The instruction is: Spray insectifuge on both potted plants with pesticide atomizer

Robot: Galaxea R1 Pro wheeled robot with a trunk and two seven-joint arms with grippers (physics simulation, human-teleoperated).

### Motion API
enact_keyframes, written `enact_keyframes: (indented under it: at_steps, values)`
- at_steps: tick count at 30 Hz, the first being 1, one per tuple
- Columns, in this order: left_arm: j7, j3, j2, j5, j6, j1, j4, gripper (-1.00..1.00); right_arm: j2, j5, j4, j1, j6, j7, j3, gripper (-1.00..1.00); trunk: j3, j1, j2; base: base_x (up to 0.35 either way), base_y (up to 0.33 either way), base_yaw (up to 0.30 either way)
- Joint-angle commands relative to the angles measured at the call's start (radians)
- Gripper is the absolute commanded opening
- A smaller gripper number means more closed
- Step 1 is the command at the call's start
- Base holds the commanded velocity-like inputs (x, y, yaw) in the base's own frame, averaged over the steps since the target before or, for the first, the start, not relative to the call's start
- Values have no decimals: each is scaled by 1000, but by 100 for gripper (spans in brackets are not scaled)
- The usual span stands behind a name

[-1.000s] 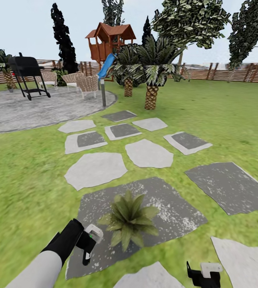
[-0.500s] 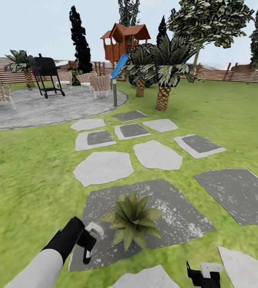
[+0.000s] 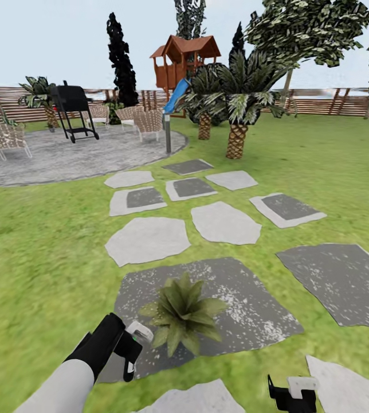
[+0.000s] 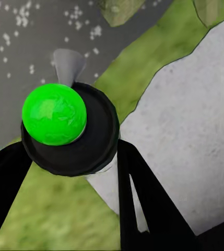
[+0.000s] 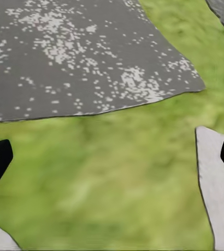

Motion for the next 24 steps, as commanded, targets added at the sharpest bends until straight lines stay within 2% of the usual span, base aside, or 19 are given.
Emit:
enact_keyframes:
  at_steps: [1, 11, 16, 24]
  values:
    - [-9, 8, -1, -10, 4, 0, -3, -100, 0, -10, 0, 0, -2, -2, 9, 100, -1, 0, 0, -1, -273, 0]
    - [-9, 8, 0, -14, 6, 0, -2, -100, 4, -10, 0, 0, -2, -2, 10, 100, -1, 0, 0, 0, -274, 21]
    - [-9, 8, 0, -15, 8, 0, -2, -100, 5, -10, 0, 0, -2, -2, 10, 100, -1, 0, 0, 0, -256, 240]
    - [-9, 8, 0, -15, 8, 0, 1, -100, 5, -10, 0, 0, -2, -2, 10, 100, -1, 0, 0, 0, -21, 275]
